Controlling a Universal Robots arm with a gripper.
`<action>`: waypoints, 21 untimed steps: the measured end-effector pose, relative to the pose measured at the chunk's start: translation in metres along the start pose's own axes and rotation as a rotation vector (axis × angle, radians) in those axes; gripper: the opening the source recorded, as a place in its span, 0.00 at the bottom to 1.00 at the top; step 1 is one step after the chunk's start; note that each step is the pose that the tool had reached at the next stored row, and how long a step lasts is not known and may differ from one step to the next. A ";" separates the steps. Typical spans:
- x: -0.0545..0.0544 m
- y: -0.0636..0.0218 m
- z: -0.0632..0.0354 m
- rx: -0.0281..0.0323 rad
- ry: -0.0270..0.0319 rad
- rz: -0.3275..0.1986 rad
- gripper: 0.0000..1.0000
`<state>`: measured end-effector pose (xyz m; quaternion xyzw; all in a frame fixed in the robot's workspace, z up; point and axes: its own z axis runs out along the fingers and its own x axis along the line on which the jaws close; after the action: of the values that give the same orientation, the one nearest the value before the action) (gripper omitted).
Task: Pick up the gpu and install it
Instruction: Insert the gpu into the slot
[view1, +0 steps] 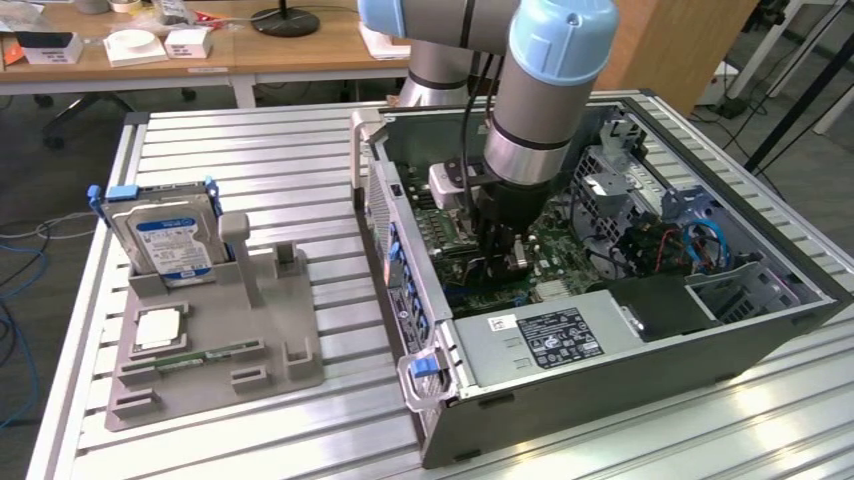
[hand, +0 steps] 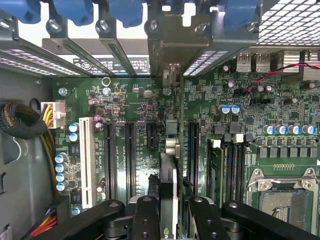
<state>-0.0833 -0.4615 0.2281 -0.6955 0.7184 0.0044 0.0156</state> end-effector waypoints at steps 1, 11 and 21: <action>0.000 0.0000 0.0000 0.0000 -0.0001 0.000 0.27; 0.000 0.0001 0.0001 0.0000 -0.0001 0.000 0.40; -0.001 -0.0005 -0.0406 0.0000 -0.0011 0.000 0.46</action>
<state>-0.0834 -0.4614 0.2687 -0.6954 0.7184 0.0048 0.0160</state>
